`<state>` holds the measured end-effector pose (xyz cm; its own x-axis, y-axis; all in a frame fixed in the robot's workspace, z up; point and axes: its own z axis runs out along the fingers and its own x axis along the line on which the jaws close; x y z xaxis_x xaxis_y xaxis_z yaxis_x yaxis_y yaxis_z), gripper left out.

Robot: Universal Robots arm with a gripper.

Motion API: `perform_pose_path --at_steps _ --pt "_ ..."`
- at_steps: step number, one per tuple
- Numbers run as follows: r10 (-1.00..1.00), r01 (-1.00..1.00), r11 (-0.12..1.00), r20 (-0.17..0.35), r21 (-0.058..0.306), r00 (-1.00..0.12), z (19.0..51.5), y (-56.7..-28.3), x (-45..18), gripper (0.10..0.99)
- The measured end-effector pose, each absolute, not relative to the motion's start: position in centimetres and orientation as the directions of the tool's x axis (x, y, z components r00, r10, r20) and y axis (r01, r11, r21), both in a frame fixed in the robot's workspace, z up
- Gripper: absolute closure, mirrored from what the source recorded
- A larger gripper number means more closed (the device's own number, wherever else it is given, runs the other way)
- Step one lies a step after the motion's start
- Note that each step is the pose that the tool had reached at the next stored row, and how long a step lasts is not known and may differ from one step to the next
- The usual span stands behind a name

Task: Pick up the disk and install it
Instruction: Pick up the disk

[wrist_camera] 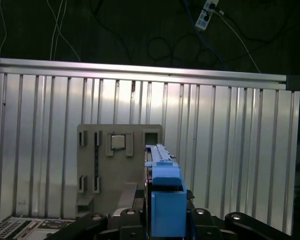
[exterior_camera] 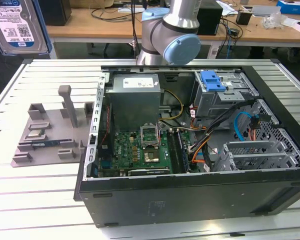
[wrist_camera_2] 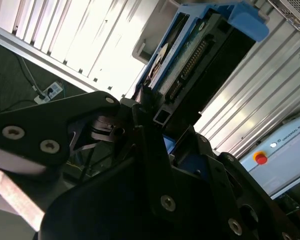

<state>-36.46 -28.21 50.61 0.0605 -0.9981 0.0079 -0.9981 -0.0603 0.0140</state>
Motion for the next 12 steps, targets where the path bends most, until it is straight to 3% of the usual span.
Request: perform_pose_path --at_steps 12 --pt "-0.998 -0.998 -0.060 0.008 0.014 0.060 50.6 -28.2 -28.6 0.722"
